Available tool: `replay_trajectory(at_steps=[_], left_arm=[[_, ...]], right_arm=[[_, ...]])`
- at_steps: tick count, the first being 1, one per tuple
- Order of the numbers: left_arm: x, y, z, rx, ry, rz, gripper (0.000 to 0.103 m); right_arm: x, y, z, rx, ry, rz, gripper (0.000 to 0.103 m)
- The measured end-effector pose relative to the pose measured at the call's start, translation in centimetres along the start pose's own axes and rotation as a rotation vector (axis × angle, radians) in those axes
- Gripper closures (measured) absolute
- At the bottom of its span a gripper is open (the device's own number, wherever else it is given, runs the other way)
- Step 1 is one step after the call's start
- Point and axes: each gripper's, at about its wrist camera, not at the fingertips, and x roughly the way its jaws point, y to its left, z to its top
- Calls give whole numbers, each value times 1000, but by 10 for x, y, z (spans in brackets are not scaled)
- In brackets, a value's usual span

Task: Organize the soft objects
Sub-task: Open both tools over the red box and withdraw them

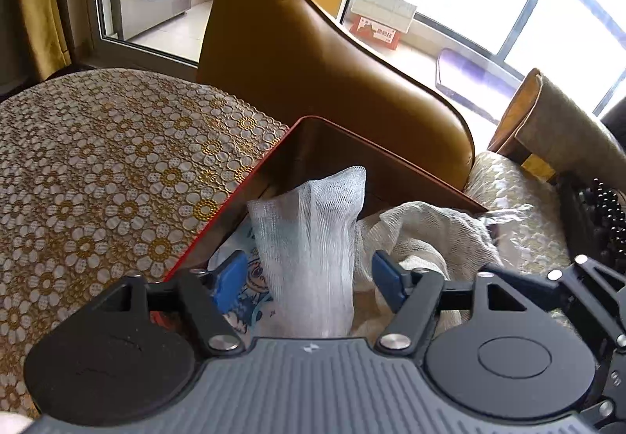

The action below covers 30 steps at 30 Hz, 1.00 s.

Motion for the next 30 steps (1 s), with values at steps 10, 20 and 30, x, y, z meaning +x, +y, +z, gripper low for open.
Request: replay_trajectory(at_steps=[10, 20, 30], left_arm=[[-61, 1, -19, 4, -61, -7, 31], [-127, 3, -50, 0, -105, -28, 25], [-193, 21, -82, -6, -177, -21, 19]], right_arm=[[-56, 11, 0, 25, -91, 3, 14], [-96, 32, -6, 72, -124, 23, 7], [-126, 58, -13, 112, -177, 70, 2]])
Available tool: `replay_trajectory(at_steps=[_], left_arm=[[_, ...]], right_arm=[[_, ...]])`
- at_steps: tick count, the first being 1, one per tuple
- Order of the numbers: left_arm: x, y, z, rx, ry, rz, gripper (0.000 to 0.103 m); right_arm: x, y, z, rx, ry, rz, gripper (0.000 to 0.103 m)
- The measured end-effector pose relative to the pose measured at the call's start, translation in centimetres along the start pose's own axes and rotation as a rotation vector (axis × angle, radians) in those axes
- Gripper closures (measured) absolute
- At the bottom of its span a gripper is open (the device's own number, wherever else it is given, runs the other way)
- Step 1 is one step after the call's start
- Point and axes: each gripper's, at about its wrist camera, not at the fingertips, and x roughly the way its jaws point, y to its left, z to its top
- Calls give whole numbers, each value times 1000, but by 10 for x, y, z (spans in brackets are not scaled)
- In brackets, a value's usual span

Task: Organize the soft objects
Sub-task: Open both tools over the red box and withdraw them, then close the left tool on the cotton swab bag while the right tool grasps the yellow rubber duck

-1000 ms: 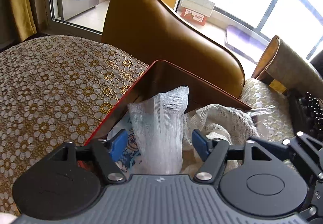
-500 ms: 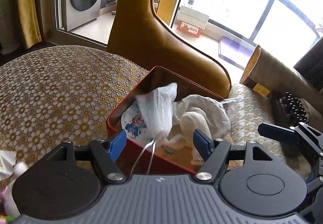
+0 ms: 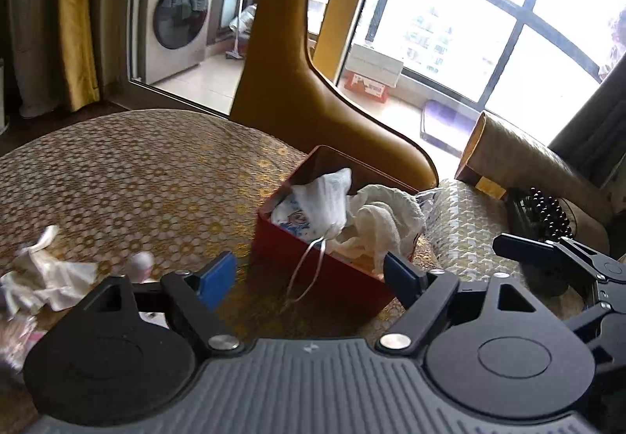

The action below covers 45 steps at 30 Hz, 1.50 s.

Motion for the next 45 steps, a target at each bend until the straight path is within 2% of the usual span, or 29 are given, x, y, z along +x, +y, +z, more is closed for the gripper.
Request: replay_trajectory(at_steps=[7, 16, 19, 24, 35, 38, 45], left_arm=[[-41, 24, -20, -37, -38, 23, 18], [-91, 61, -49, -50, -84, 55, 15], [-104, 75, -59, -56, -90, 76, 1], [-121, 100, -77, -74, -110, 107, 0], [-125, 167, -113, -176, -80, 152, 0], [-121, 179, -119, -160, -65, 203, 0], [-103, 205, -133, -141, -48, 252, 0]], right_arm=[[-8, 26, -1, 10, -22, 39, 2], [-10, 67, -8, -7, -3, 105, 2], [-7, 79, -11, -11, 3, 130, 2], [-2, 97, -18, -9, 22, 165, 2], [23, 142, -42, -11, 118, 211, 2], [34, 158, -51, -34, 146, 220, 2], [60, 189, -71, -113, 209, 248, 7]])
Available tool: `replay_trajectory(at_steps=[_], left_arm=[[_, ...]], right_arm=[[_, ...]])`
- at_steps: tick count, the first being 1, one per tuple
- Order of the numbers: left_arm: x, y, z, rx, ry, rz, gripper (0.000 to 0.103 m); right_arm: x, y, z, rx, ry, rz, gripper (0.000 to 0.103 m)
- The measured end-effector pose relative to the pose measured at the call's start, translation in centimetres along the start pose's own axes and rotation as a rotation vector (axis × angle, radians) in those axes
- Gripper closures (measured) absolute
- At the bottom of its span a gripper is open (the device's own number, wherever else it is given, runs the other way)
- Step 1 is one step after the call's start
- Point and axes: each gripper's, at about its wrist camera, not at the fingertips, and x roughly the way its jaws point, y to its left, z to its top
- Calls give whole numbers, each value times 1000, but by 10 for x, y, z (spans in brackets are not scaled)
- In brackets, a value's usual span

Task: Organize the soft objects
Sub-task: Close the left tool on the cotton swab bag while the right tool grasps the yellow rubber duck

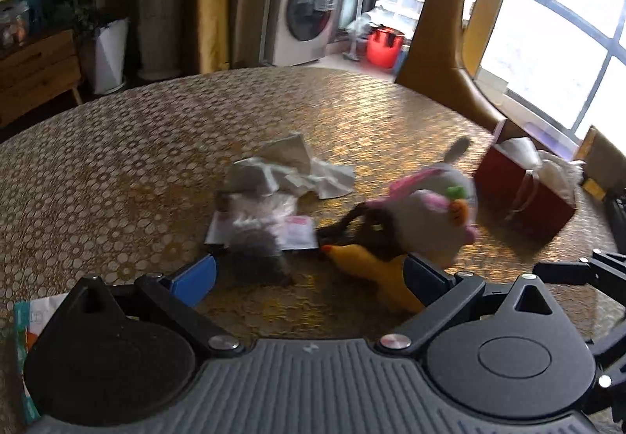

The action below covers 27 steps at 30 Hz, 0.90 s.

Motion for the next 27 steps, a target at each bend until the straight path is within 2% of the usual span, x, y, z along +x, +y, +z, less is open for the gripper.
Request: replay_trajectory(at_steps=[6, 9, 22, 27], left_arm=[[22, 23, -4, -50, 10, 71, 0], [30, 33, 2, -80, 12, 76, 0], [88, 35, 29, -68, 62, 140, 1], [102, 30, 32, -27, 72, 163, 12]], right_arm=[[24, 4, -3, 0, 41, -1, 14], [35, 5, -2, 4, 50, -16, 18], [73, -1, 2, 15, 86, -54, 27], [79, 3, 0, 14, 87, -74, 32]])
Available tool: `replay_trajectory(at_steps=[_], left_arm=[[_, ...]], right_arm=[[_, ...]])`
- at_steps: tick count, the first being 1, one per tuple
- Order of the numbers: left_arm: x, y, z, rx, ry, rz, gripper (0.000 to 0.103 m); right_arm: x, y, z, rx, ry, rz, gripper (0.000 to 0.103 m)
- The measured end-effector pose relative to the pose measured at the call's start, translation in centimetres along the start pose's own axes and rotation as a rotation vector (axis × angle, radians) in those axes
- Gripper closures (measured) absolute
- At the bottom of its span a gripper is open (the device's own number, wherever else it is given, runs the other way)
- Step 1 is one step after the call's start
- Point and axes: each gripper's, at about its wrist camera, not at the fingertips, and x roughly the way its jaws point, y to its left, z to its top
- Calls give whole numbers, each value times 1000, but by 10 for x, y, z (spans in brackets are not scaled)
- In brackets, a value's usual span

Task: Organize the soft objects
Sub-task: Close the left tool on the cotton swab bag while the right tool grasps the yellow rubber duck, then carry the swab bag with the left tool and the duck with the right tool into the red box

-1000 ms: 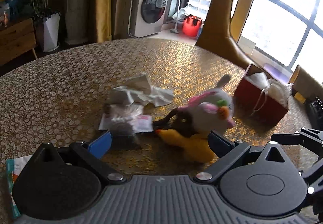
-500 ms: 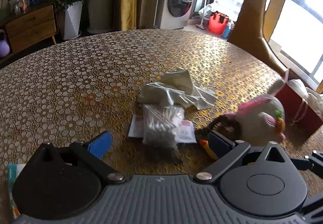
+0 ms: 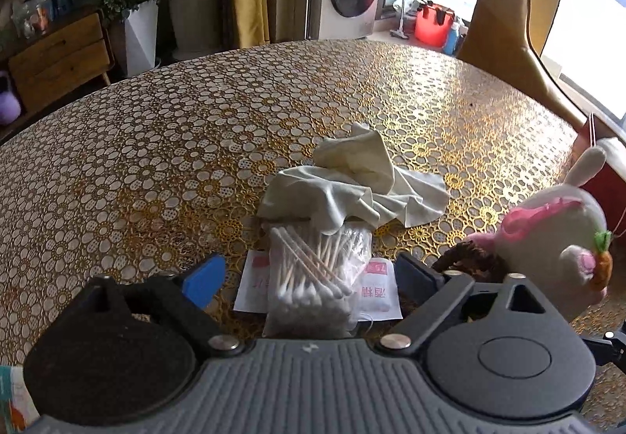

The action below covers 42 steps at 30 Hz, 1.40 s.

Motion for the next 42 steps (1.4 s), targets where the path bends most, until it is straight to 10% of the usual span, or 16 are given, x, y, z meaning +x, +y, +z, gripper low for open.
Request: replay_trajectory(at_steps=[18, 42], left_arm=[[11, 3, -7, 13, 4, 8, 64], [-62, 14, -18, -62, -59, -20, 68]], right_arm=[[10, 6, -3, 9, 2, -74, 62], [-56, 4, -6, 61, -89, -19, 73]])
